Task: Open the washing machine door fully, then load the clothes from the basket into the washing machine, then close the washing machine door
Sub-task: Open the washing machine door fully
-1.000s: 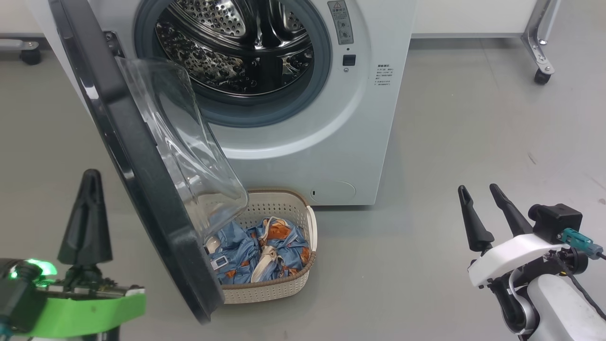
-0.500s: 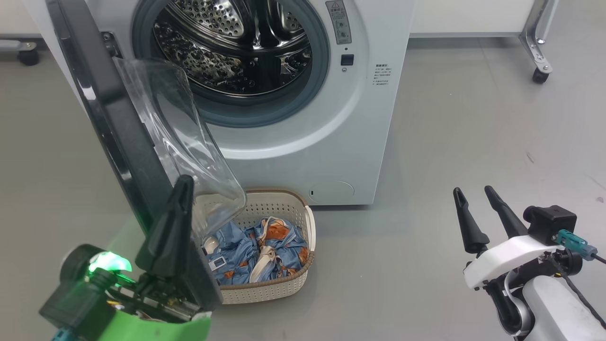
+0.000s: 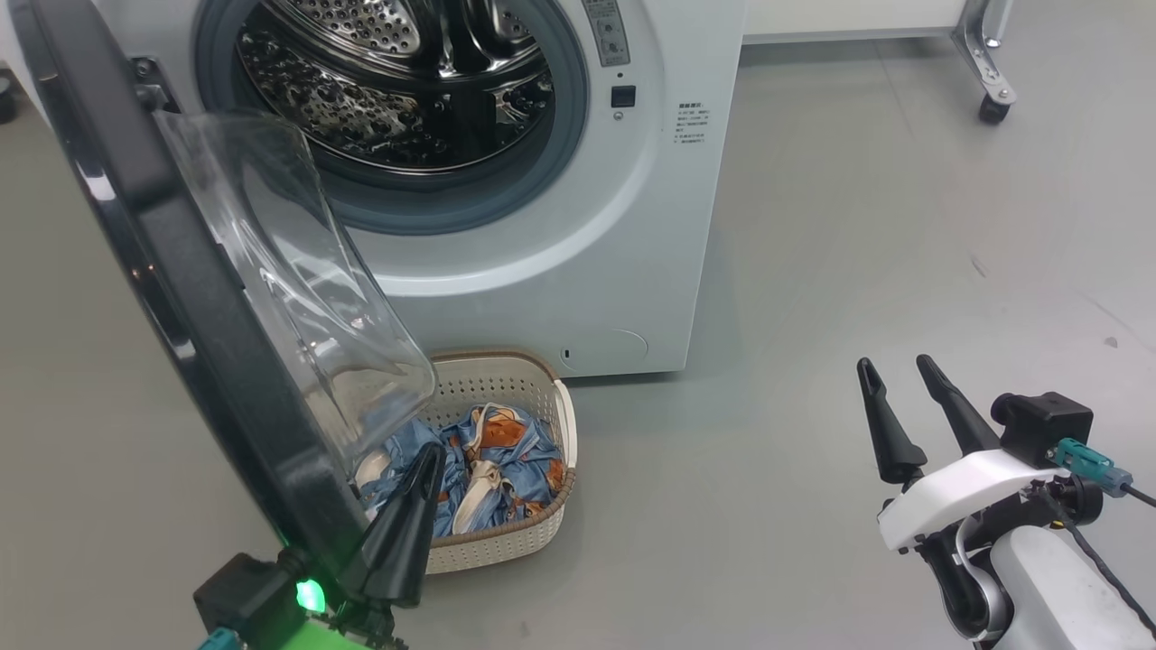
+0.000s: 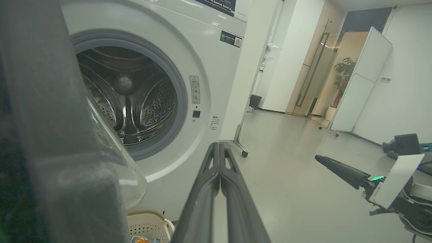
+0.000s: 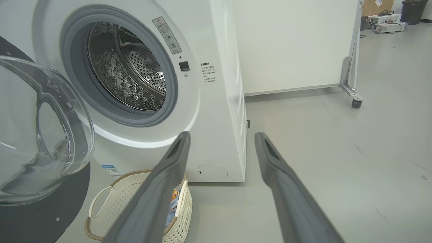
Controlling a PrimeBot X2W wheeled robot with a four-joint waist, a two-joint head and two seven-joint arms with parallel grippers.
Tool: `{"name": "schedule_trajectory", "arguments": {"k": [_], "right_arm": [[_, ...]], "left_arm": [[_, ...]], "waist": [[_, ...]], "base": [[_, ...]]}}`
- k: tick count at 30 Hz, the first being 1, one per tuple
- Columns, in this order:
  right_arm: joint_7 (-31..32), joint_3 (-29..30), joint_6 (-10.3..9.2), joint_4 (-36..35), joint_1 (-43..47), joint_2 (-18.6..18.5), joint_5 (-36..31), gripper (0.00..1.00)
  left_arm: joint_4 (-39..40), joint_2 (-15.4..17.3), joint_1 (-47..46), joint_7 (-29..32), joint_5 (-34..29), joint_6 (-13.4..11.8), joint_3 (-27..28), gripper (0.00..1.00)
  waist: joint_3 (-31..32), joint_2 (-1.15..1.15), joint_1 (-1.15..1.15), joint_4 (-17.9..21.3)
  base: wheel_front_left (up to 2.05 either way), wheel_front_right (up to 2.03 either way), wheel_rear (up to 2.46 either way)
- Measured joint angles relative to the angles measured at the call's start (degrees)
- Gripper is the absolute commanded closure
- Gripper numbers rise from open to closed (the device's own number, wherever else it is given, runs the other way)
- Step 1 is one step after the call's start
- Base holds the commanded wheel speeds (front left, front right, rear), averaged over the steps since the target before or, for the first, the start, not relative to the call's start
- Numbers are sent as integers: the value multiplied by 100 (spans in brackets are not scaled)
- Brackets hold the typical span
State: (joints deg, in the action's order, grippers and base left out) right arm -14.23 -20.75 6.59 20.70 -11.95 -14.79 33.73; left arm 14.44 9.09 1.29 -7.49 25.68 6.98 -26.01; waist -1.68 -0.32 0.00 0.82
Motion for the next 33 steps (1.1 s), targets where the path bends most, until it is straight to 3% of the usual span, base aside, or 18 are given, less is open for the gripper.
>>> {"name": "schedule_trajectory", "arguments": {"k": [15,33], "right_arm": [[0,220,1,29,-1,26,-57,0],[0,380,16,63,5,57,-102,0]], "left_arm": [[-784,-27,35,81,159,0,186,100],[-1235,-126,-16,-68,249,41,313,100]], "waist": [[-107,0,0,49],[-56,0,0,-516]], "base": [[0,0,0],[0,0,0]]}}
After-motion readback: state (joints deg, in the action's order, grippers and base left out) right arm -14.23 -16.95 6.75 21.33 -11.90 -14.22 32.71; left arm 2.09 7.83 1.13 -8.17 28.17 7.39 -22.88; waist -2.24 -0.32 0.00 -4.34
